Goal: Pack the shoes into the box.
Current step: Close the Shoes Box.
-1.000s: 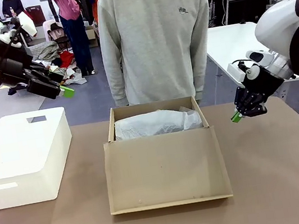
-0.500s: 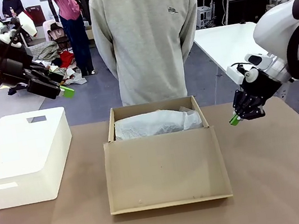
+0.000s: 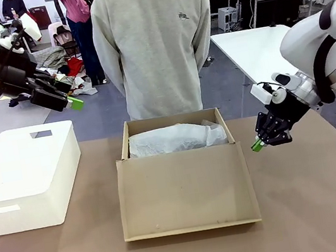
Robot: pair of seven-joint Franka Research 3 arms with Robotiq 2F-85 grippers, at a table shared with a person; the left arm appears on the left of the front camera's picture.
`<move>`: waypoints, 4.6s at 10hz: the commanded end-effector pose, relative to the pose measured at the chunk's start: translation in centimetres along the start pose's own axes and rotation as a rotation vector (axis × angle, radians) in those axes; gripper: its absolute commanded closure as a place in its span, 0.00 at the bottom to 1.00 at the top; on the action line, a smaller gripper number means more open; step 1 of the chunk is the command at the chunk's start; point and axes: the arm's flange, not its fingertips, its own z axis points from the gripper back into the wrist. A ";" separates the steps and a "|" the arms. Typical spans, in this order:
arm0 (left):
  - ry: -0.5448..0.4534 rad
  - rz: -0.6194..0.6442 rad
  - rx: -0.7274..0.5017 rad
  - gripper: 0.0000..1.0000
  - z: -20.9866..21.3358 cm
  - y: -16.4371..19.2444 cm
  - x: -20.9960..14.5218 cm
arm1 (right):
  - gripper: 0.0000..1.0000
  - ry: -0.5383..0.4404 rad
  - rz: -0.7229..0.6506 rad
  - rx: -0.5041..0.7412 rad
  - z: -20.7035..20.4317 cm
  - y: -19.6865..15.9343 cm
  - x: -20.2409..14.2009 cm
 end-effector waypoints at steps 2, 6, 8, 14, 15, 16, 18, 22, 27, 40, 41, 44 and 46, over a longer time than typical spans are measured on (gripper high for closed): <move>-0.018 -0.013 -0.012 0.00 -0.1 0.2 0.0 | 1.00 -0.059 0.034 0.018 -1.7 -0.2 -0.7; -0.018 -0.013 -0.012 0.00 -0.1 0.2 0.0 | 1.00 -0.084 0.046 0.066 -3.8 0.0 -0.5; -0.018 -0.013 -0.012 0.00 -0.1 0.2 0.0 | 1.00 -0.086 0.048 0.081 -4.4 -0.1 -0.4; -0.018 -0.013 -0.012 0.00 -0.1 0.2 0.0 | 1.00 -0.142 0.068 0.108 -6.2 -0.3 0.2; -0.018 -0.013 -0.012 0.00 -0.1 0.2 0.0 | 1.00 -0.151 0.071 0.117 -6.5 -0.3 0.3; -0.018 -0.013 -0.012 0.00 -0.1 0.2 0.0 | 1.00 -0.156 0.077 0.132 -6.5 -0.1 0.4; -0.018 -0.013 -0.012 0.00 -0.1 0.2 0.0 | 1.00 -0.179 0.096 0.165 -6.3 0.4 0.5; -0.018 -0.013 -0.012 0.00 -0.1 0.2 0.0 | 1.00 -0.237 0.144 0.255 -5.8 1.0 0.5; -0.018 -0.013 -0.012 0.00 -0.1 0.2 0.0 | 1.00 -0.390 0.143 0.219 -5.3 0.5 0.0; -0.018 -0.013 -0.012 0.00 -0.1 0.2 0.0 | 1.00 -0.794 0.034 0.004 -3.0 -1.2 -0.7; -0.018 -0.013 -0.012 0.00 -0.1 0.2 0.0 | 1.00 -0.775 0.013 -0.049 -2.9 -1.6 -0.5; -0.018 -0.013 -0.012 0.00 -0.1 0.2 0.0 | 1.00 -0.736 -0.007 -0.141 -2.3 -2.8 0.2; -0.018 -0.013 -0.012 0.00 -0.1 0.2 0.0 | 1.00 -0.741 -0.006 -0.144 -1.8 -3.2 0.5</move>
